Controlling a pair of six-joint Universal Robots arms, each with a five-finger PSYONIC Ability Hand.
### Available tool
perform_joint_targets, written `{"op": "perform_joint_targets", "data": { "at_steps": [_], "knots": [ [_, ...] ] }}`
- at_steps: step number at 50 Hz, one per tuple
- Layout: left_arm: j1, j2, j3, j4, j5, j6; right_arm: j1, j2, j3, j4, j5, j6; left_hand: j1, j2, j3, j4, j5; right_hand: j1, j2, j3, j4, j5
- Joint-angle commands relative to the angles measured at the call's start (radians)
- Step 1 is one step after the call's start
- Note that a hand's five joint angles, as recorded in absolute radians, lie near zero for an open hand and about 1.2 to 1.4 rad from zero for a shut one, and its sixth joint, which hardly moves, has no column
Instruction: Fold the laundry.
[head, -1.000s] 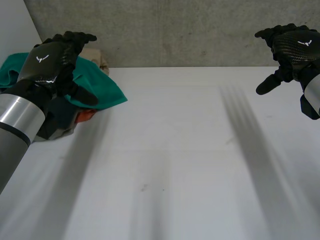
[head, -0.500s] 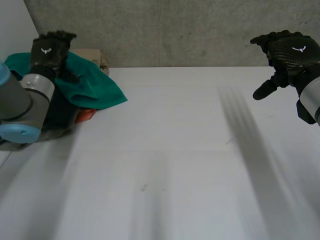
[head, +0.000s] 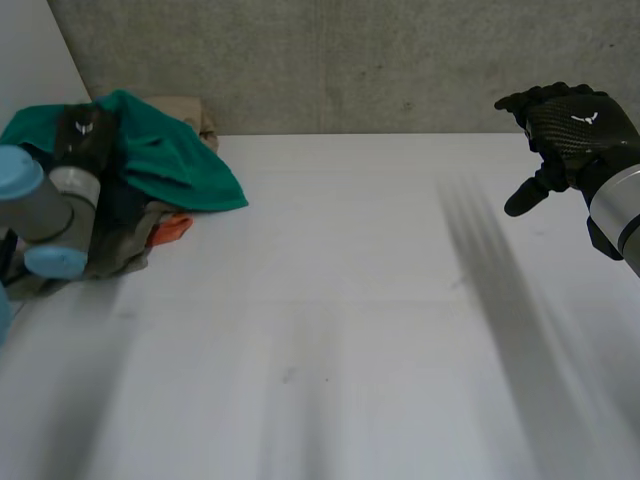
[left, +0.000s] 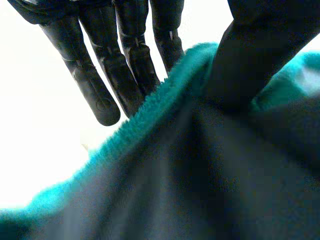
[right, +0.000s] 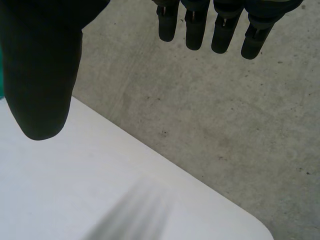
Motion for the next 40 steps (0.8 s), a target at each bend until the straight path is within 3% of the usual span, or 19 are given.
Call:
{"op": "perform_joint_targets", "data": {
  "at_steps": [1, 12, 20, 23, 28, 34, 40],
  "knots": [
    [-0.114, 0.32, -0.188, 0.112, -0.01, -0.129, -0.001, -0.002, 0.0, 0.002, 0.001, -0.006, 0.325, 0.207, 0.224, 0.201, 0.305, -0.048, -0.035, -0.035, -0.033, -0.042],
    [-0.362, 0.641, -0.434, 0.126, -0.004, -0.367, -0.009, -0.025, -0.014, 0.002, -0.001, -0.004, 0.325, 0.207, 0.224, 0.201, 0.305, -0.048, -0.035, -0.035, -0.033, -0.042],
    [-0.565, 0.644, -0.636, 0.08, -0.007, -0.416, -0.015, -0.028, -0.021, -0.001, -0.004, -0.009, 0.325, 0.207, 0.224, 0.201, 0.305, -0.048, -0.035, -0.035, -0.033, -0.042],
    [-0.582, 0.568, -0.675, 0.063, -0.013, -0.415, -0.018, -0.023, -0.031, 0.008, -0.002, -0.021, 0.325, 0.207, 0.224, 0.201, 0.305, -0.048, -0.035, -0.035, -0.033, -0.042],
    [-0.623, 0.387, -0.663, -0.046, -0.01, -0.378, -0.015, 0.021, -0.032, 0.017, 0.002, -0.07, -0.588, -0.706, -0.69, -0.712, -0.609, -0.048, -0.035, -0.035, -0.033, -0.042],
    [-0.619, 0.477, -0.672, -0.131, -0.013, -0.304, -0.007, 0.104, -0.044, 0.095, 0.01, -0.174, -0.69, -0.808, -0.792, -0.814, -0.711, -0.048, -0.035, -0.035, -0.033, -0.042],
    [-0.539, 0.688, -0.796, -0.129, -0.009, -0.287, -0.001, 0.115, -0.049, 0.158, 0.016, -0.177, -0.74, -0.858, -0.842, -0.864, -0.761, -0.048, -0.035, -0.035, -0.033, -0.042]
  ]
}}
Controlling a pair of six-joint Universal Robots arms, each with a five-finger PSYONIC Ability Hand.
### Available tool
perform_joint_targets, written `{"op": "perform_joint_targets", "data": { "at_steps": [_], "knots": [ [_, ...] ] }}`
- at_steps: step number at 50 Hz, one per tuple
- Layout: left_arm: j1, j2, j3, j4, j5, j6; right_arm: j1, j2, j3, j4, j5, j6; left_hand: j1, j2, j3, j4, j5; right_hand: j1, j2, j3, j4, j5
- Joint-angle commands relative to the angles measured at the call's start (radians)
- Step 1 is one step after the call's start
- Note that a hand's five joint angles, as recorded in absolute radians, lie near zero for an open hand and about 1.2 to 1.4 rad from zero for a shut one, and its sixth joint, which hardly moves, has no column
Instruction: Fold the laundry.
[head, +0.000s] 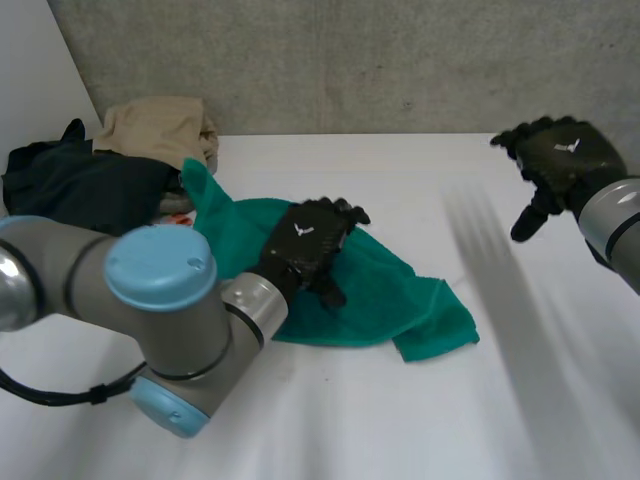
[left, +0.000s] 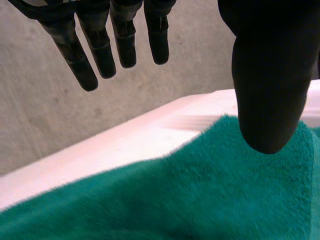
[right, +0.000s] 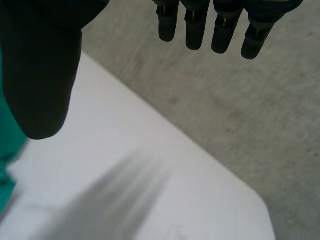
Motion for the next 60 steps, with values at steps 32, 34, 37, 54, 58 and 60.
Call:
{"op": "perform_joint_targets", "data": {
  "at_steps": [32, 34, 37, 54, 58, 60],
  "knots": [
    [0.361, 0.489, -0.568, -0.006, 0.015, 0.026, 0.24, 0.397, -0.117, -0.107, -0.022, -0.048, -0.121, -0.109, -0.108, -0.101, -0.09, 1.174, 1.187, 1.187, 1.189, 1.18],
    [0.366, 0.483, -0.563, 0.002, 0.015, 0.018, 0.247, 0.308, -0.105, -0.107, -0.03, -0.043, -0.133, -0.121, -0.12, -0.112, -0.101, 1.174, 1.187, 1.187, 1.189, 1.18],
    [0.366, 0.467, -0.557, 0.012, 0.015, 0.015, 0.267, 0.134, -0.082, -0.106, -0.051, -0.045, -0.136, -0.124, -0.123, -0.115, -0.104, 1.174, 1.187, 1.187, 1.189, 1.18],
    [0.357, 0.168, -0.433, 0.023, -0.004, 0.021, 0.379, -0.224, -0.12, 0.051, -0.056, -0.011, -0.141, -0.13, -0.128, -0.121, -0.11, 1.174, 1.187, 1.187, 1.189, 1.18],
    [0.358, 0.121, -0.392, 0.017, -0.004, 0.016, 0.372, -0.292, -0.132, 0.064, -0.032, 0.036, -0.106, -0.095, -0.093, -0.086, -0.075, 1.174, 1.187, 1.187, 1.189, 1.18],
    [0.36, 0.096, -0.372, 0.016, -0.004, 0.015, 0.369, -0.299, -0.137, 0.066, -0.022, 0.056, 0.109, 0.121, 0.122, 0.13, 0.141, 1.174, 1.187, 1.187, 1.189, 1.18]
  ]
}}
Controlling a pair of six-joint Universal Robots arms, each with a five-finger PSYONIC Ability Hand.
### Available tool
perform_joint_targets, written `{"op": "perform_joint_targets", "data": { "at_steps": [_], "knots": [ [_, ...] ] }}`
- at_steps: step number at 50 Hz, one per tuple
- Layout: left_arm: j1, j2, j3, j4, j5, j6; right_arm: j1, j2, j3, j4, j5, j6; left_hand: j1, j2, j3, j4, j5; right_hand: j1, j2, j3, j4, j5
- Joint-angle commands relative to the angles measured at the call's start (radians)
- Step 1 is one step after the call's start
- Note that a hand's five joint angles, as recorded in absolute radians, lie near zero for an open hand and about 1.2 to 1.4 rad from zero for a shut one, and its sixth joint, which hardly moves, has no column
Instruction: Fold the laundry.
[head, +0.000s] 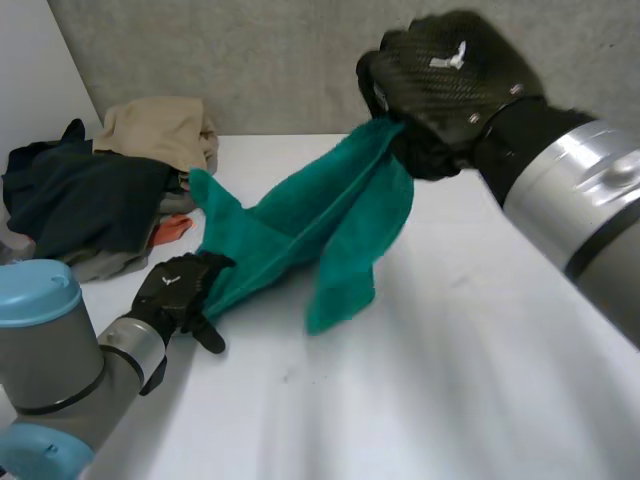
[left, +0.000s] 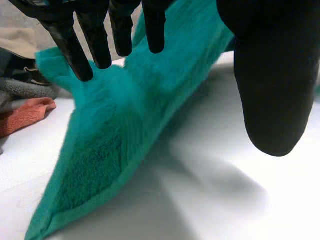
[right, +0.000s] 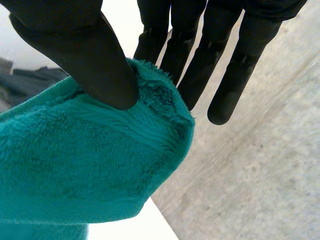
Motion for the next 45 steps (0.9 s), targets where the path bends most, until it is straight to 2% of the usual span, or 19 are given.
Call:
{"op": "perform_joint_targets", "data": {
  "at_steps": [1, 3, 4, 7, 9, 12, 16, 21, 27, 32, 34, 37, 41, 45],
  "knots": [
    [0.005, -0.074, 0.071, -0.006, 0.0, -0.006, -0.013, -0.087, -0.023, 0.023, 0.039, 0.074, 0.333, 0.349, 0.334, 0.351, 0.356, 0.286, 0.225, 0.208, 0.203, 0.25],
    [0.006, -0.078, 0.078, -0.003, 0.002, -0.005, -0.018, -0.09, -0.022, 0.025, 0.042, 0.088, 0.761, 0.776, 0.762, 0.778, 0.783, 0.286, 0.225, 0.208, 0.203, 0.25],
    [0.013, -0.08, 0.084, 0.006, 0.003, -0.006, -0.016, -0.09, -0.019, 0.025, 0.042, 0.087, 1.141, 1.156, 1.142, 1.158, 1.163, 0.286, 0.225, 0.208, 0.203, 0.25],
    [0.014, -0.068, 0.089, 0.029, -0.019, -0.003, -0.018, -0.085, -0.005, 0.026, 0.04, 0.079, 1.144, 1.16, 1.145, 1.162, 1.167, 0.286, 0.225, 0.208, 0.203, 0.25],
    [0.019, -0.046, 0.094, 0.054, -0.075, 0.002, -0.025, -0.079, 0.0, 0.028, 0.039, 0.077, 1.144, 1.16, 1.145, 1.162, 1.167, 0.286, 0.225, 0.208, 0.203, 0.25],
    [0.026, 0.062, 0.089, 0.057, -0.096, 0.009, -0.108, -0.058, 0.015, 0.04, 0.04, 0.059, 1.144, 1.16, 1.145, 1.162, 1.167, 0.286, 0.225, 0.208, 0.203, 0.25],
    [0.028, 0.152, 0.095, 0.059, -0.064, 0.014, -0.232, 0.039, 0.012, 0.08, 0.039, -0.036, 1.144, 1.16, 1.145, 1.162, 1.167, 0.286, 0.225, 0.208, 0.203, 0.25],
    [0.034, 0.169, 0.17, 0.059, 0.014, 0.052, -0.272, 0.199, -0.049, 0.107, 0.043, -0.175, 1.144, 1.16, 1.145, 1.162, 1.167, 0.286, 0.225, 0.208, 0.203, 0.25],
    [0.036, 0.023, 0.385, 0.063, 0.036, 0.162, -0.274, 0.399, -0.236, 0.109, 0.075, -0.191, 1.144, 1.16, 1.145, 1.162, 1.167, 0.286, 0.225, 0.208, 0.203, 0.25],
    [0.023, -0.158, 0.76, 0.077, 0.034, 0.296, -0.272, 0.52, -0.474, 0.055, 0.146, -0.159, 1.144, 1.16, 1.145, 1.162, 1.167, 0.286, 0.225, 0.208, 0.203, 0.25],
    [0.026, -0.185, 0.862, 0.095, 0.033, 0.301, -0.271, 0.55, -0.581, -0.026, 0.184, -0.125, 1.144, 1.16, 1.145, 1.162, 1.167, 0.286, 0.225, 0.208, 0.203, 0.25],
    [0.034, -0.221, 1.017, 0.193, 0.022, 0.275, -0.274, 0.554, -0.664, -0.162, 0.219, -0.081, 1.144, 1.16, 1.145, 1.162, 1.167, 0.286, 0.225, 0.208, 0.203, 0.25],
    [0.037, -0.227, 1.103, 0.298, -0.018, 0.197, -0.275, 0.537, -0.675, -0.299, 0.226, -0.073, 1.144, 1.16, 1.145, 1.162, 1.167, 0.286, 0.225, 0.208, 0.203, 0.25],
    [0.057, -0.229, 1.111, 0.321, -0.046, 0.163, -0.275, 0.517, -0.663, -0.298, 0.221, -0.078, 1.144, 1.16, 1.145, 1.162, 1.167, 0.286, 0.225, 0.208, 0.203, 0.25]
  ]
}}
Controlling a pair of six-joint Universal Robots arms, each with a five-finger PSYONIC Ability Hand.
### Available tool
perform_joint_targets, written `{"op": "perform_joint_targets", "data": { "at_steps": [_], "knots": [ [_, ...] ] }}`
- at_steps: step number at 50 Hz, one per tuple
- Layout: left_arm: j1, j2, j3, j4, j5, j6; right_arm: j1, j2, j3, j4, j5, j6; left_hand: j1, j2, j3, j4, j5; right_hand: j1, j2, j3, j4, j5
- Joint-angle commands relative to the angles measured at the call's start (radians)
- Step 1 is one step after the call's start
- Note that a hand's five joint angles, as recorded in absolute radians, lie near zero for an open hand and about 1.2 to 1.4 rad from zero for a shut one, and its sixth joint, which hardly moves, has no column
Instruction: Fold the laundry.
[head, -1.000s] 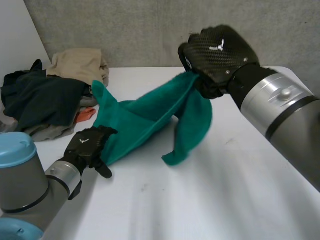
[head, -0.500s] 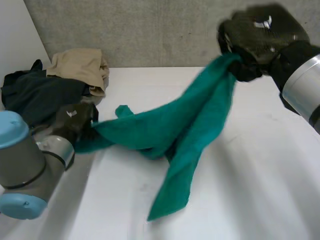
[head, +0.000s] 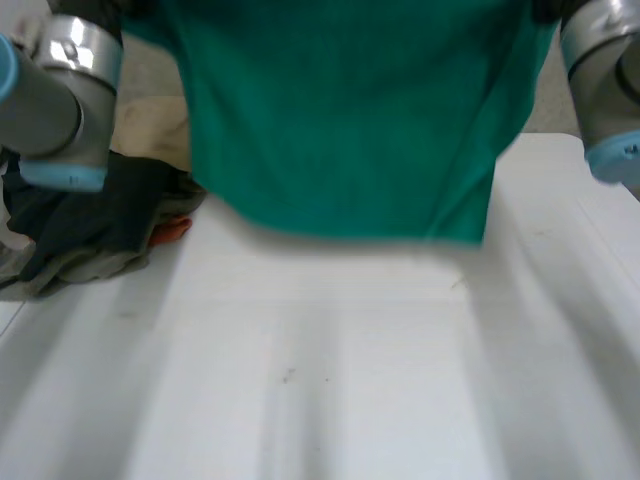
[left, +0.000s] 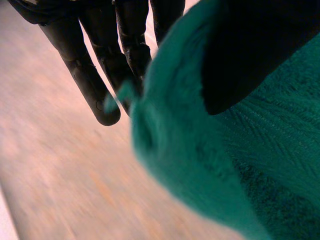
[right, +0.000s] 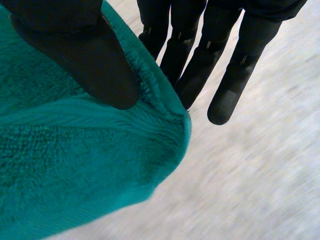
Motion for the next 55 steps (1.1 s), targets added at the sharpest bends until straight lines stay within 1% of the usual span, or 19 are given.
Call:
{"op": "perform_joint_targets", "data": {
  "at_steps": [1, 4, 7, 12, 15, 20, 23, 26, 27, 28, 29, 30, 32, 35, 39, 45, 49, 52, 55],
  "knots": [
    [0.024, 0.005, 0.031, 0.08, -0.046, -0.079, -0.002, -0.035, 0.017, -0.067, -0.002, 0.002, 0.223, 0.201, 0.206, 0.196, 0.246, 0.286, 0.225, 0.201, 0.199, 0.243],
    [0.027, 0.008, -0.025, 0.079, -0.041, -0.079, -0.002, -0.032, 0.052, -0.016, -0.008, -0.008, 0.223, 0.201, 0.206, 0.196, 0.246, 0.286, 0.225, 0.201, 0.199, 0.243],
    [0.027, 0.014, -0.14, 0.082, -0.029, -0.078, -0.002, -0.024, 0.104, 0.039, -0.018, -0.033, 0.223, 0.201, 0.206, 0.196, 0.246, 0.286, 0.225, 0.201, 0.199, 0.243],
    [0.013, 0.014, -0.371, 0.074, -0.009, -0.07, -0.009, -0.014, 0.224, 0.078, -0.033, -0.064, 0.223, 0.201, 0.206, 0.196, 0.246, 0.286, 0.225, 0.201, 0.199, 0.243],
    [0.01, 0.014, -0.475, 0.063, 0.007, -0.059, -0.014, 0.018, 0.311, 0.084, -0.048, -0.077, 0.223, 0.201, 0.206, 0.196, 0.246, 0.286, 0.225, 0.201, 0.199, 0.243],
    [0.001, 0.02, -0.683, 0.001, 0.036, 0.019, -0.015, 0.072, 0.438, 0.11, -0.082, -0.096, 0.223, 0.201, 0.206, 0.196, 0.246, 0.286, 0.225, 0.201, 0.199, 0.243],
    [0.002, 0.051, -0.76, -0.026, 0.042, 0.06, -0.02, 0.107, 0.488, 0.137, -0.093, -0.081, 0.223, 0.201, 0.206, 0.196, 0.246, 0.286, 0.225, 0.201, 0.199, 0.243],
    [0.002, 0.104, -0.834, -0.033, 0.048, 0.088, -0.064, 0.143, 0.511, 0.147, -0.099, -0.056, 0.223, 0.201, 0.206, 0.196, 0.246, 0.286, 0.225, 0.201, 0.199, 0.243],
    [0.002, 0.115, -0.848, -0.033, 0.053, 0.09, -0.075, 0.15, 0.512, 0.147, -0.101, -0.042, 0.223, 0.201, 0.206, 0.196, 0.246, 0.286, 0.225, 0.201, 0.199, 0.243],
    [-0.001, 0.133, -0.863, -0.033, 0.06, 0.09, -0.083, 0.158, 0.514, 0.147, -0.102, -0.024, 0.223, 0.201, 0.206, 0.196, 0.246, 0.173, 0.112, 0.089, 0.086, 0.13],
    [-0.001, 0.143, -0.868, -0.033, 0.063, 0.088, -0.094, 0.163, 0.512, 0.147, -0.104, -0.001, 0.223, 0.201, 0.206, 0.196, 0.246, 0.044, -0.017, -0.04, -0.043, 0.001],
    [-0.001, 0.152, -0.871, -0.033, 0.066, 0.088, -0.11, 0.169, 0.506, 0.148, -0.104, 0.051, 0.223, 0.201, 0.206, 0.196, 0.246, -0.233, -0.294, -0.318, -0.32, -0.276],
    [-0.001, 0.172, -0.875, -0.033, 0.074, 0.085, -0.121, 0.173, 0.5, 0.15, -0.104, 0.111, 0.223, 0.201, 0.206, 0.196, 0.246, -0.42, -0.481, -0.505, -0.507, -0.463],
    [0.001, 0.187, -0.874, -0.038, 0.074, 0.085, -0.141, 0.184, 0.488, 0.183, -0.104, 0.182, 0.223, 0.201, 0.206, 0.196, 0.246, -0.471, -0.531, -0.555, -0.558, -0.514],
    [0.007, 0.193, -0.862, -0.04, 0.073, 0.083, -0.158, 0.187, 0.472, 0.26, -0.102, 0.182, 0.223, 0.201, 0.206, 0.196, 0.246, -0.556, -0.617, -0.64, -0.643, -0.599],
    [0.016, 0.192, -0.848, -0.04, 0.071, 0.076, -0.189, 0.212, 0.463, 0.3, -0.11, 0.131, 0.223, 0.201, 0.206, 0.196, 0.246, -0.629, -0.69, -0.714, -0.716, -0.672],
    [0.013, 0.19, -0.842, -0.043, 0.07, 0.065, -0.206, 0.206, 0.485, 0.308, -0.113, 0.073, 0.223, 0.201, 0.206, 0.196, 0.246, -0.623, -0.684, -0.708, -0.71, -0.667],
    [0.004, 0.19, -0.837, -0.044, 0.07, 0.064, -0.216, 0.201, 0.495, 0.309, -0.117, 0.061, 0.223, 0.201, 0.206, 0.196, 0.246, -0.62, -0.681, -0.705, -0.707, -0.664],
    [-0.004, 0.19, -0.819, -0.049, 0.068, 0.064, -0.221, 0.192, 0.521, 0.311, -0.145, 0.056, 0.223, 0.201, 0.206, 0.196, 0.246, -0.664, -0.725, -0.749, -0.751, -0.707]
  ]
}}
